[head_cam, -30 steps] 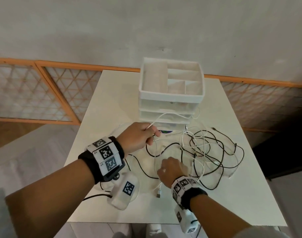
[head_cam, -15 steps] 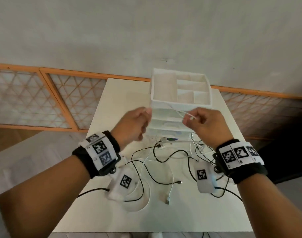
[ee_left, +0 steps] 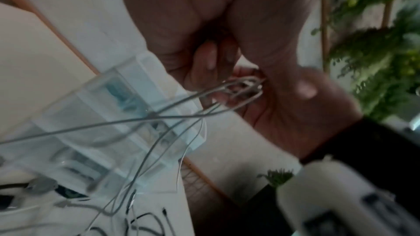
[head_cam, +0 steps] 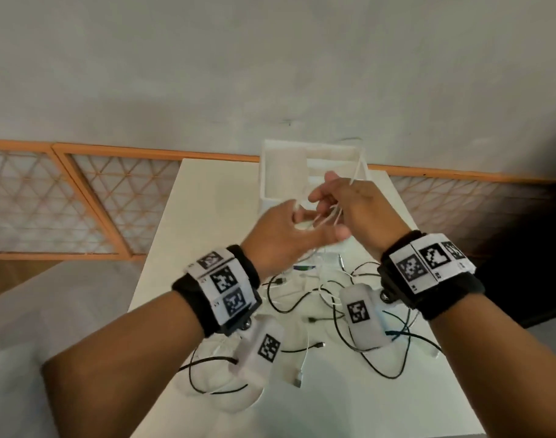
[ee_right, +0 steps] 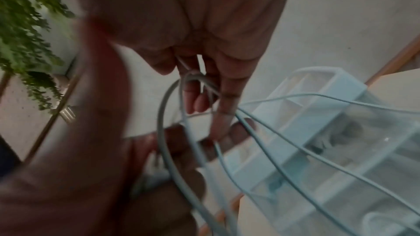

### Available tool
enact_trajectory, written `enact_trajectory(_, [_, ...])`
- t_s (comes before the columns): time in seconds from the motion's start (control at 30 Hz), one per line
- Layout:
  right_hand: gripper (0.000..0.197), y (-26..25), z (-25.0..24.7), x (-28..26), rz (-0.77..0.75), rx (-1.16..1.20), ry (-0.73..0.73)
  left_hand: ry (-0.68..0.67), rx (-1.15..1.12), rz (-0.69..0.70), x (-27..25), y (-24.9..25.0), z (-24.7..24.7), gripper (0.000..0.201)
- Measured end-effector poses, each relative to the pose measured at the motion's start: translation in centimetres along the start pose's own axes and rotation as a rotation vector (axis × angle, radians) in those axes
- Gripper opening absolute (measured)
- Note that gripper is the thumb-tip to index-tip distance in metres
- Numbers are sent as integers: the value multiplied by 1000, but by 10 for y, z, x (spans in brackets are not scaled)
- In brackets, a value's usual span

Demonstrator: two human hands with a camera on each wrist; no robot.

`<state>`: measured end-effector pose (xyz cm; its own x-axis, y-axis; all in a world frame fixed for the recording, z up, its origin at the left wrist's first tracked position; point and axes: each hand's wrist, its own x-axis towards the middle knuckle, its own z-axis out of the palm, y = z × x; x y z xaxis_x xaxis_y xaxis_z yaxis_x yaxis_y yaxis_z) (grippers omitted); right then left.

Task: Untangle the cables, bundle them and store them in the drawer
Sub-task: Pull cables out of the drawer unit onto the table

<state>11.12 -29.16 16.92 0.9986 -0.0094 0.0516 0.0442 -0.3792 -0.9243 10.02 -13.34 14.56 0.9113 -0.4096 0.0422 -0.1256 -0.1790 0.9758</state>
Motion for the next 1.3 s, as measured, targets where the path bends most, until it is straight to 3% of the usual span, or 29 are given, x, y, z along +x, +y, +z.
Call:
enact_trajectory(0.07, [48, -7, -10, 0, -13, 70, 13, -2, 130, -33, 7, -12, 13, 42])
enact_trajectory(0.13, [48, -3, -35, 4, -71, -102, 96, -21, 324, -120, 11, -32, 14, 41])
enact_trajectory(0.27, [47, 8, -95, 17, -130, -440, 446, -154, 810, -328, 2, -82, -8, 41])
enact_trajectory(0.33, [49, 18, -104, 19, -80, -593, 455, -193, 859, -397, -4, -100, -21, 40])
enact_trajectory(0.43, [59, 44, -98, 26, 61, -583, 390, -151, 936, -405, -3, -98, -34, 58])
enact_trajectory(0.5, [63, 67, -99, 32, 196, -589, 371, -24, 878, -393, -1, -83, -43, 68])
enact_trajectory(0.6, [50, 93, -106, 32, 310, -434, 370, 324, 428, -408, 5, -59, -64, 61])
enact_trajectory(0.7, [25, 98, -96, 28, 227, -279, 287, 446, -61, -344, 14, -22, -69, 48])
enact_trajectory(0.83, [15, 48, -54, 17, -217, -258, -23, 340, -219, -173, 36, 18, -20, 39])
enact_trajectory(0.9, [17, 18, -38, 14, -391, -162, -61, 241, -208, -116, 45, 22, 10, 38])
enact_trajectory(0.97, [21, -3, -37, 16, -478, -2, 33, 142, -231, -121, 51, 14, 30, 35])
enact_trajectory(1.07, [21, -18, -63, 32, -544, 167, 260, 18, -63, -289, 45, -16, 38, 43])
enact_trajectory(1.2, [27, -12, -109, 50, -566, -65, 532, -87, 322, -486, 23, -61, 23, 50])
enact_trajectory(1.3, [31, 12, -116, 54, -455, -275, 521, -103, 351, -547, 14, -81, 7, 46])
